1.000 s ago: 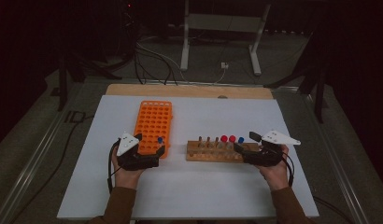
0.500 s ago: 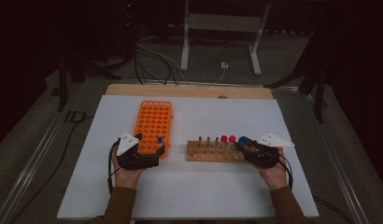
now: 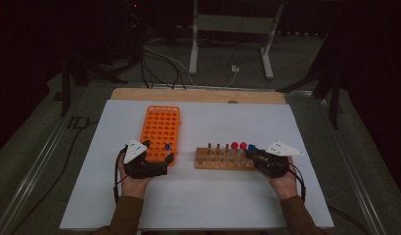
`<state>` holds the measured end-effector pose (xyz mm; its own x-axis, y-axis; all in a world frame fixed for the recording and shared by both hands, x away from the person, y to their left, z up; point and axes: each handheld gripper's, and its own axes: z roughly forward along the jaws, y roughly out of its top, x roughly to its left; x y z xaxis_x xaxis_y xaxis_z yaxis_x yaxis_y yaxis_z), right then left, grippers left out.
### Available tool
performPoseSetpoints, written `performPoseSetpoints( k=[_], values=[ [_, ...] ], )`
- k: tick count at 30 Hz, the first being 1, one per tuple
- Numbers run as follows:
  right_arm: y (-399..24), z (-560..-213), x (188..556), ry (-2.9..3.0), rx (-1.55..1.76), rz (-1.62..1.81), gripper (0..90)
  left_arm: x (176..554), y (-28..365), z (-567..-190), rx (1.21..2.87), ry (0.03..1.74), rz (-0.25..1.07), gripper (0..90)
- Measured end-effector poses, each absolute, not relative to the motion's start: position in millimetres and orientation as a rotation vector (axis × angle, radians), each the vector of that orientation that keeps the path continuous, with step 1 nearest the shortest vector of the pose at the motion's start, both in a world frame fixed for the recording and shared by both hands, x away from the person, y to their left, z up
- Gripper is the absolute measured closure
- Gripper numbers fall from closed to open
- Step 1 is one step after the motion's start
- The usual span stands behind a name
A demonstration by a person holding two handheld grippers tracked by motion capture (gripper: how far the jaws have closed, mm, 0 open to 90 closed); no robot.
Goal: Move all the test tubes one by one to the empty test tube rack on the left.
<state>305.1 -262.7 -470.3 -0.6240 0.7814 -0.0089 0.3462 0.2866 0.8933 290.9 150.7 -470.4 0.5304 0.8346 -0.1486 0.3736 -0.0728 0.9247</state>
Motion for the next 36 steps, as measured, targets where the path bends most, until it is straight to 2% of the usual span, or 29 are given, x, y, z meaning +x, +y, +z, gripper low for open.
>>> performPoseSetpoints(
  k=[12,36],
  values=[
    [-263.6,-468.6,304.2,2.103,1.009,1.323,76.1,291.4,148.9,-471.2,1.686,1.029,0.529,0.7],
    [-276.6,-439.3,297.8,2.007,1.02,1.451,76.1,290.3,146.7,-467.7,1.687,1.012,0.521,0.7]
  ],
)
